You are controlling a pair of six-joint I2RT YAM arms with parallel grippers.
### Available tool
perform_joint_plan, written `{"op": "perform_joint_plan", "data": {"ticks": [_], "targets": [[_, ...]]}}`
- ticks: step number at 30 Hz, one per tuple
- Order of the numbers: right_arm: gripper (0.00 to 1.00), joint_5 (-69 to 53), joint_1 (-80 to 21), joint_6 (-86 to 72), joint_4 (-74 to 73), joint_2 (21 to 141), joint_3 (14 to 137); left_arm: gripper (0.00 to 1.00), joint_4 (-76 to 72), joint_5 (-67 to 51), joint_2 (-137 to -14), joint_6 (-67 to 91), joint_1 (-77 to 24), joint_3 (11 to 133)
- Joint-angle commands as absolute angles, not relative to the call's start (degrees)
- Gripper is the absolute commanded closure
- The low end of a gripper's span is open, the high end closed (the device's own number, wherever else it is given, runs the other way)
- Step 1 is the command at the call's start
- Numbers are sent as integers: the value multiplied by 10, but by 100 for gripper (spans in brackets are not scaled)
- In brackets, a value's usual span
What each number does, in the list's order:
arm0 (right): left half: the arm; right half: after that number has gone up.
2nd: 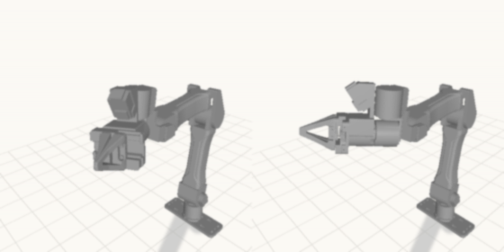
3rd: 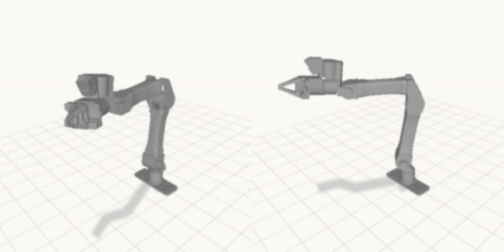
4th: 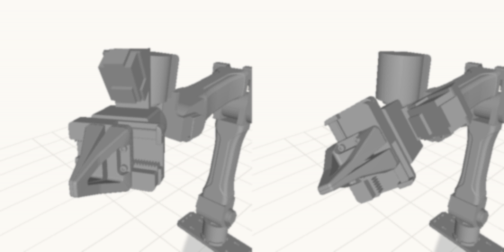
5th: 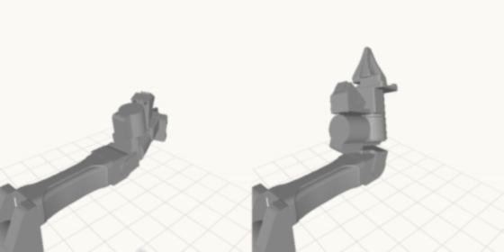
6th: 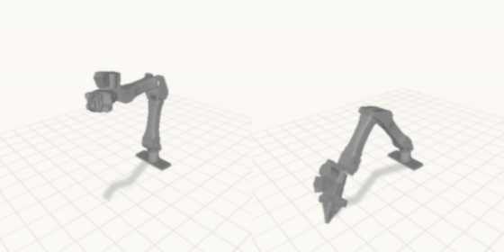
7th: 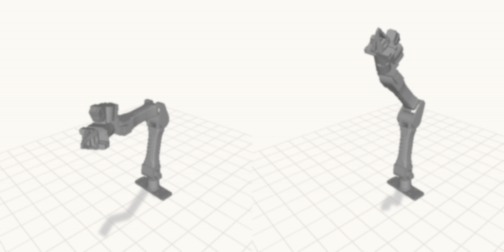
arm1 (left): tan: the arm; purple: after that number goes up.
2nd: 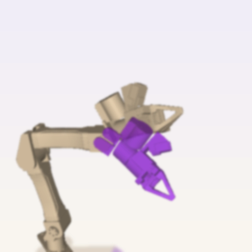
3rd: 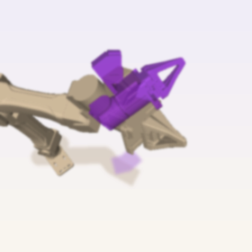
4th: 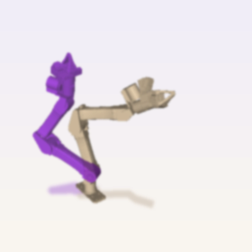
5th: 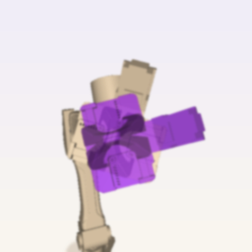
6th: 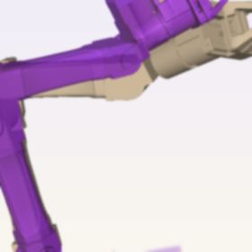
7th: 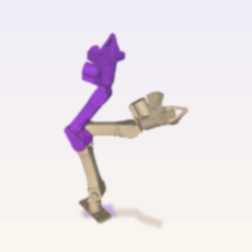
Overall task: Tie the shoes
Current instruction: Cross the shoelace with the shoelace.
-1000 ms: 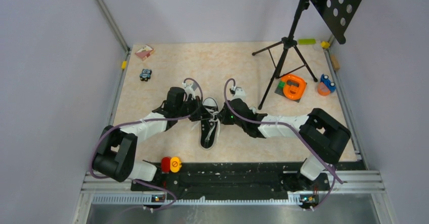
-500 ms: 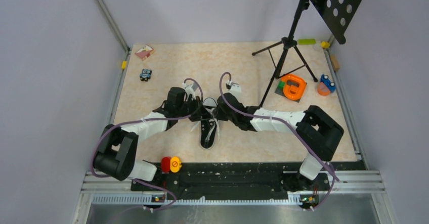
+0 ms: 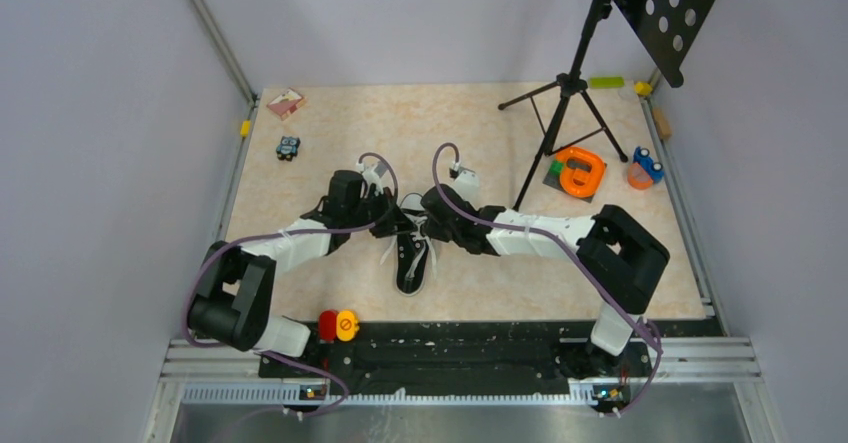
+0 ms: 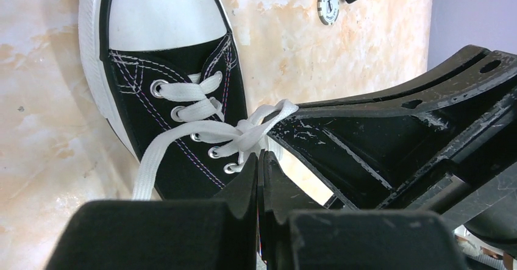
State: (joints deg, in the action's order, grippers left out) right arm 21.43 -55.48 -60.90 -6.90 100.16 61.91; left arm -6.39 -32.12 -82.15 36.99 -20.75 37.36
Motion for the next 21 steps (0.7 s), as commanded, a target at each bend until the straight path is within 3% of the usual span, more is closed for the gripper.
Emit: {"op": "perform_joint_plan", "data": {"ticks": [1,8,18,21], "targets": [[95,218,-559,-608,-42,994,620,100,-83,-324,-820,368,-205,385],[67,213,-559,-587,-25,967,599,100,-83,-327,-819,367,-205,386],[64,200,-559,-560,-5,937,575,100,-82,-329,-816,367,-204,389],[59,200,-559,-545,-5,913,562,100,-76,-327,-812,364,-205,392]]}}
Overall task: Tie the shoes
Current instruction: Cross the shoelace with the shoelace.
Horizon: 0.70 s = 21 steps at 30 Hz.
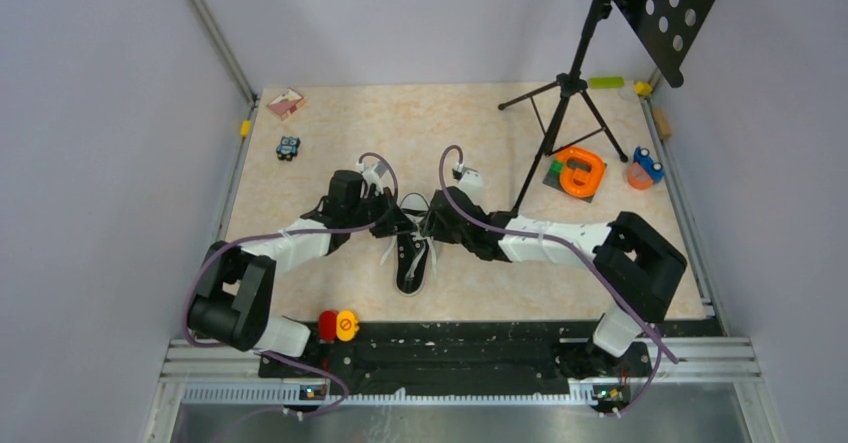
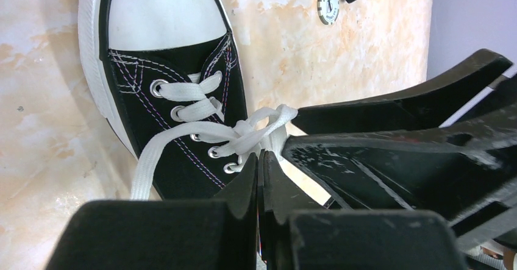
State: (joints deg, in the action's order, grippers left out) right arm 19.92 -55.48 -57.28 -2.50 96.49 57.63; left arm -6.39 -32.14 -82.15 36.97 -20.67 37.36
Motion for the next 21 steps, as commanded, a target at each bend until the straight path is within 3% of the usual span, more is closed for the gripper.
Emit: {"op": "perform_joint_plan", "data": {"ticks": [1,5,10,21], "targets": [[58,200,-558,-539,3,902,554,100,-74,-328,-811,362,-205,394],[55,199,-544,-509,51,860,507,100,-66,-327,-806,357,-204,398],[66,67,-463,-439,164,842,446,100,-56,-333,-808,351,-203,403],[70,-92,-435,-361,161,905,472,100,-44,-327,-806,349,-203,411]]}}
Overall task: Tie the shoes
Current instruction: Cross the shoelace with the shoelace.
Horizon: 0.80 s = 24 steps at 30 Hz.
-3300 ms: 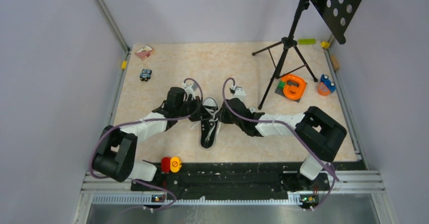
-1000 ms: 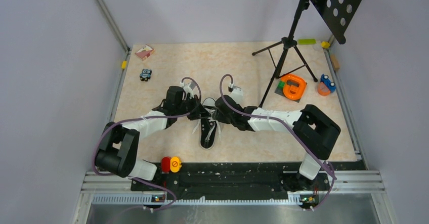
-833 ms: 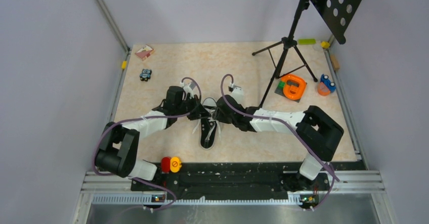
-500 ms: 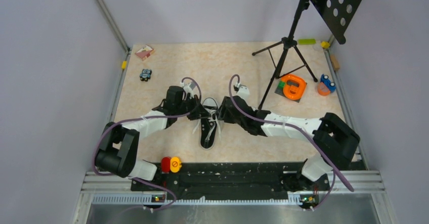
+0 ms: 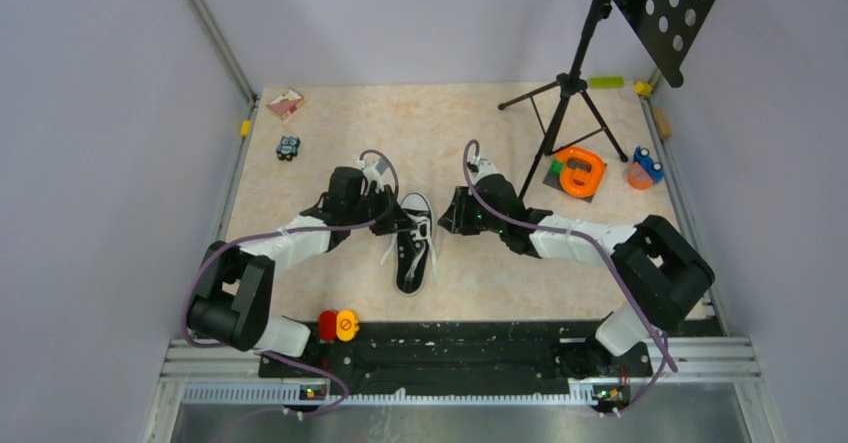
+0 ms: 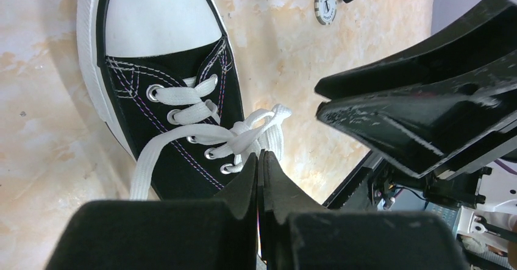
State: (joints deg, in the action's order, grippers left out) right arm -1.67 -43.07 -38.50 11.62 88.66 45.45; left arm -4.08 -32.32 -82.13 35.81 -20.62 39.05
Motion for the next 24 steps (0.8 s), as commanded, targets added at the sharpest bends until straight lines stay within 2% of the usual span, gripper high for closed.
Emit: {"op": "perform_joint_plan", "data": {"ticks": [1,9,18,24], "targets": [[70,-103,-437,-362,166,909,472,100,-45,-327,-807,350,-203,411],[72,-134,-450,-361,184,912,465,100,-42,-328,-809,350,-203,415],[62,-168,-460,-352,225,927,426,100,-44,-327,-811,351,-203,415],[61,-183,-462,-338,241,942,413,100,-43,-325,-807,349,-203,414]]}}
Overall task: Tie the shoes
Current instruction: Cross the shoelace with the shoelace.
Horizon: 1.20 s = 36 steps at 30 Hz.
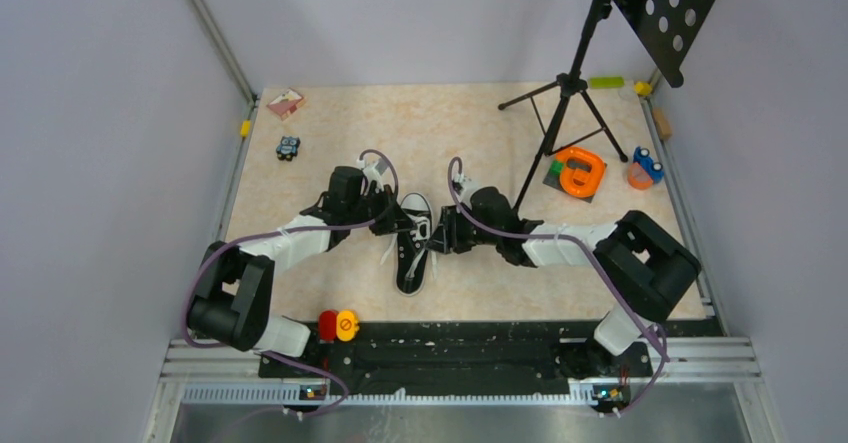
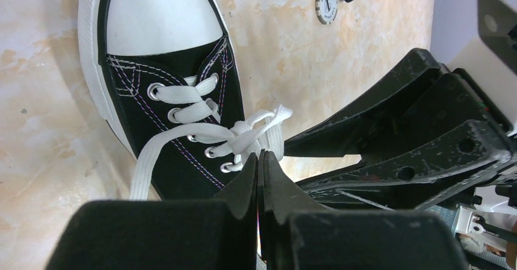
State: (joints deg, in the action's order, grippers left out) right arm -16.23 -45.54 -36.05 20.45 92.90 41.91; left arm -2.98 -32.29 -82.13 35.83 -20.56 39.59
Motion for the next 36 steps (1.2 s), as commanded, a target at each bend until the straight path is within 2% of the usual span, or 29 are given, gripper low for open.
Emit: {"op": "perform_joint_plan", "data": {"ticks": [1,13,19,20,23,25,30,32,36], "targets": [[61,-186,-464,-335,244,945,412,100,-43,-323,-807,349,-203,413],[71,-169,-468,-314,250,957,409,100,-50,-325,-812,352,-203,410],[84,-163,-468,-312,245,951,413,100,-53,-326,-810,353,-203,409],[83,-163,-468,-310,243,950,415,100,-52,-326,-810,353,-203,409],[65,-151,-469,-307,230,951,419,100,-52,-326,-809,353,-203,408],[59,-143,-469,-307,227,949,419,100,-52,-326,-807,352,-203,406],[57,-141,-468,-309,228,957,423,100,-52,-326,-807,352,-203,405],[60,-145,-470,-310,233,959,426,100,-53,-327,-807,352,-203,406],[87,-148,-471,-313,240,956,428,100,-54,-325,-807,352,-203,405]]}}
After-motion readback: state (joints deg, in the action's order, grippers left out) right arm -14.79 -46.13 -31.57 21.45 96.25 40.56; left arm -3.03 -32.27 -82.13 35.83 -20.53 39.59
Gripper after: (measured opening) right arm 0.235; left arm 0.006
